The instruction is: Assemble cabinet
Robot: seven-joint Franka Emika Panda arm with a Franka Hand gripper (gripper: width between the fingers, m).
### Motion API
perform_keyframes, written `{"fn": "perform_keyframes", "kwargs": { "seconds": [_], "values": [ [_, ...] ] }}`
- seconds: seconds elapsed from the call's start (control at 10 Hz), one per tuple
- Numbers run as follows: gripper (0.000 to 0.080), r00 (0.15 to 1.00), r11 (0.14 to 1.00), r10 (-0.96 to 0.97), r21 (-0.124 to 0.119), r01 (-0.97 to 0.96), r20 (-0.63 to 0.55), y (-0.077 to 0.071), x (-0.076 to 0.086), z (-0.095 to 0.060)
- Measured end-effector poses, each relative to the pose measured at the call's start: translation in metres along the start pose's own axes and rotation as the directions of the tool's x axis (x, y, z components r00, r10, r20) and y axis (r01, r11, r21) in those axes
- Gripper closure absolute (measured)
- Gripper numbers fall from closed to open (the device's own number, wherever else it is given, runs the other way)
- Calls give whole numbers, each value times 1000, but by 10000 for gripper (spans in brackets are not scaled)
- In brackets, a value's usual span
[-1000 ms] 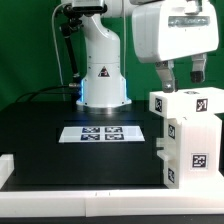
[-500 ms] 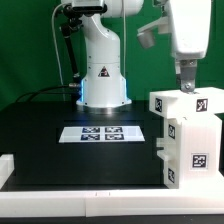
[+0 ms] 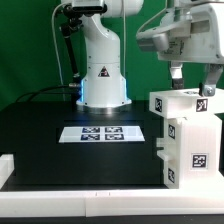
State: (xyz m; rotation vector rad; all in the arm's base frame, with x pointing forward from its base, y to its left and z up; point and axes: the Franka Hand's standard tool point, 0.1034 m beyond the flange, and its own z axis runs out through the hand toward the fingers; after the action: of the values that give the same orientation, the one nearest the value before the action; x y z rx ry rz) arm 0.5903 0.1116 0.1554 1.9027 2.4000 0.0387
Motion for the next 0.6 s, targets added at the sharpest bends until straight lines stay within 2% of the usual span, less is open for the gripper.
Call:
{"fn": "perform_keyframes", "kwargs": {
  "seconds": [0.2,0.3,0.5,0.6],
  "values": [
    [2,1000,1000,4,14,-4,3,-3,1,9],
    [2,1000,1000,10,9,-10,2,-3,2,10],
    [243,1000,1000,15,9,-15,2,-3,0,10],
    [242,1000,1000,17,9,-17,2,-3,0,10]
  ]
}}
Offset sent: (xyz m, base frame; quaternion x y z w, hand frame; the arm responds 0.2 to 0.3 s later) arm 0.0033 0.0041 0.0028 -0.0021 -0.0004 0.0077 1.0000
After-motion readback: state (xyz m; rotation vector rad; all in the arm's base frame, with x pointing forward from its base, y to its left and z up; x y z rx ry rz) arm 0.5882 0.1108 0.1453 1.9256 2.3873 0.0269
